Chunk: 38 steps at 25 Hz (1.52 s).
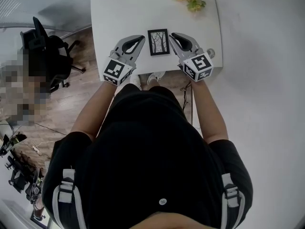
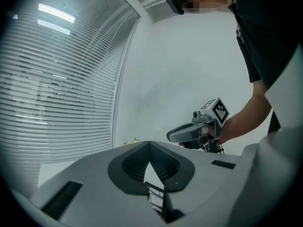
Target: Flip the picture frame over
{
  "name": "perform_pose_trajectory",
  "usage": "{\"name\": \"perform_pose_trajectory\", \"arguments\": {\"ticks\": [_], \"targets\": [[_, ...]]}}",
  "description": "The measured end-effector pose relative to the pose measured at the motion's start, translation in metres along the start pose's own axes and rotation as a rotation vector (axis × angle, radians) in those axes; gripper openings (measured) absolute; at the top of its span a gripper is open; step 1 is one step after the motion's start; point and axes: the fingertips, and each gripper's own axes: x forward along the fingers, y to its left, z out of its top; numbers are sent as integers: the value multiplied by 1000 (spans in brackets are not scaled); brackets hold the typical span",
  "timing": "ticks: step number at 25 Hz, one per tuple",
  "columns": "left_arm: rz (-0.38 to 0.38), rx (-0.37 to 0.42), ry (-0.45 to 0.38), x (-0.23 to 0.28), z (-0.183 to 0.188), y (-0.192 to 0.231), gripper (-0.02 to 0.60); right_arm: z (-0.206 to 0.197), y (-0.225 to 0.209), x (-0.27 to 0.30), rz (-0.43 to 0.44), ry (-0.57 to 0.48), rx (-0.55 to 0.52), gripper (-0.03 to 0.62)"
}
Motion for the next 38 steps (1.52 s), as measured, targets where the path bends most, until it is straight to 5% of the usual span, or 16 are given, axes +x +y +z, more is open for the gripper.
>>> {"name": "perform_pose_trajectory", "arguments": {"ticks": [8, 38], "targets": [[-25, -4, -47, -13, 29, -18, 8, 33, 27, -22, -14, -81, -109, 38], [-42, 56, -139, -27, 92, -31, 8, 101, 42, -63, -95, -242, -101, 11]]}}
